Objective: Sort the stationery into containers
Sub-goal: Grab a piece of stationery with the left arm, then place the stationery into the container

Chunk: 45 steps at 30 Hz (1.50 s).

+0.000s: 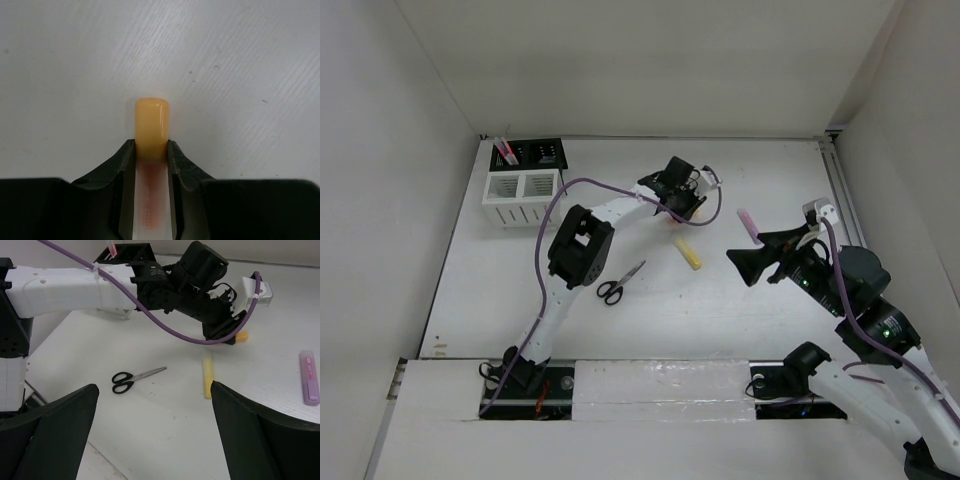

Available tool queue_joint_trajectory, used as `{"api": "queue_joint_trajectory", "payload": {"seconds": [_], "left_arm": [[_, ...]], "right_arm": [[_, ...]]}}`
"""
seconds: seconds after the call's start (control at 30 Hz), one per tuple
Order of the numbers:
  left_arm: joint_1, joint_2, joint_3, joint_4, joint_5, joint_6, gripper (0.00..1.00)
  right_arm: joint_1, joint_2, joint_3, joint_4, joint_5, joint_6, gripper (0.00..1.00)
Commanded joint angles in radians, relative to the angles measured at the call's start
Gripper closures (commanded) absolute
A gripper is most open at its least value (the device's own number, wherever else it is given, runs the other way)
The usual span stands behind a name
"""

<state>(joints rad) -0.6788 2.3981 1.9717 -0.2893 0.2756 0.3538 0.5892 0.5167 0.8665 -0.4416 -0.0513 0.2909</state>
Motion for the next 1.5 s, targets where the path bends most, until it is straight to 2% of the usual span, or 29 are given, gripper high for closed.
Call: {"api": "queue_joint_trajectory", "payload": {"seconds": [0.0, 0.13, 0.23, 0.27, 0.37, 0.4, 0.43, 0.5, 0.53, 0.57, 0.6, 0.63, 0.7, 0.73, 0.8, 0.83, 0.9, 0.93, 0.97, 1.07, 1.3, 1.47], "left_arm": [[0.013, -0.14, 0.032, 0.07, -0.126, -0.082, 1.0], [0.037, -0.268, 0.032, 0.215, -0.34, -0.203, 1.0], [0.062, -0.38, 0.023, 0.272, -0.582, -0.298, 1.0], [0.062, -0.41, 0.004, 0.312, -0.743, -0.312, 1.0], [0.071, -0.515, -0.04, 0.41, -1.019, -0.323, 1.0], [0.071, -0.534, -0.04, 0.426, -1.225, -0.323, 1.0], [0.094, -0.55, -0.04, 0.426, -1.28, -0.34, 1.0], [0.186, -0.579, -0.005, 0.27, -1.343, -0.447, 1.0], [0.235, -0.589, 0.033, 0.16, -1.283, -0.537, 1.0], [0.355, -0.576, 0.077, 0.048, -1.224, -0.626, 1.0], [0.419, -0.576, 0.149, -0.131, -1.17, -0.786, 1.0], [0.479, -0.576, 0.15, -0.17, -1.051, -0.818, 1.0], [0.621, -0.612, 0.127, -0.197, -0.953, -0.864, 1.0], [0.657, -0.646, 0.008, -0.113, -0.864, -0.846, 1.0], [0.735, -0.741, -0.116, -0.024, -0.797, -0.846, 1.0], [0.754, -0.767, -0.232, 0.071, -0.768, -0.831, 1.0], [0.763, -0.815, -0.348, 0.168, -0.754, -0.784, 1.0], [0.763, -0.859, -0.408, 0.288, -0.741, -0.756, 1.0], [0.763, -0.879, -0.527, 0.346, -0.701, -0.741, 1.0], [0.763, -0.919, -0.664, 0.487, -0.668, -0.73, 1.0], [0.763, -0.91, -0.789, 0.633, -0.631, -0.739, 1.0], [0.763, -0.889, -0.809, 0.679, -0.655, -0.739, 1.0]], "right_arm": [[-0.005, -0.017, 0.003, 0.04, 0.01, 0.005, 0.0], [-0.005, -0.017, -0.006, 0.049, 0.01, 0.014, 0.0], [-0.005, -0.027, -0.017, 0.049, 0.01, 0.014, 0.0], [-0.005, -0.027, -0.017, 0.049, 0.01, 0.014, 0.0], [-0.005, -0.038, -0.026, 0.058, 0.019, 0.024, 0.0], [-0.005, -0.038, -0.026, 0.058, 0.019, 0.024, 0.0], [-0.005, -0.038, -0.026, 0.069, 0.019, 0.024, 0.0], [-0.005, -0.047, -0.035, 0.069, 0.008, 0.024, 0.0], [-0.005, -0.047, -0.035, 0.082, -0.005, 0.024, 0.0], [-0.005, -0.047, -0.035, 0.083, -0.005, 0.033, 0.0], [-0.005, -0.047, -0.046, 0.083, -0.005, 0.033, 0.0], [-0.005, -0.047, -0.046, 0.092, -0.005, 0.033, 0.0], [-0.005, -0.047, -0.046, 0.092, -0.027, 0.033, 0.0], [-0.005, -0.047, -0.046, 0.101, -0.027, 0.033, 0.0], [-0.005, -0.047, -0.055, 0.101, -0.027, 0.033, 0.0], [-0.005, -0.047, -0.064, 0.101, -0.027, 0.033, 0.0], [-0.005, -0.047, -0.073, 0.132, -0.027, 0.033, 0.0], [-0.005, -0.035, -0.083, 0.132, -0.027, 0.033, 0.0], [-0.005, -0.035, -0.083, 0.147, -0.036, 0.033, 0.0], [-0.005, -0.012, -0.104, 0.179, -0.059, 0.043, 0.0], [-0.005, -0.003, -0.138, 0.219, -0.068, 0.062, 0.0], [-0.005, -0.003, -0.149, 0.228, -0.068, 0.062, 0.0]]}}
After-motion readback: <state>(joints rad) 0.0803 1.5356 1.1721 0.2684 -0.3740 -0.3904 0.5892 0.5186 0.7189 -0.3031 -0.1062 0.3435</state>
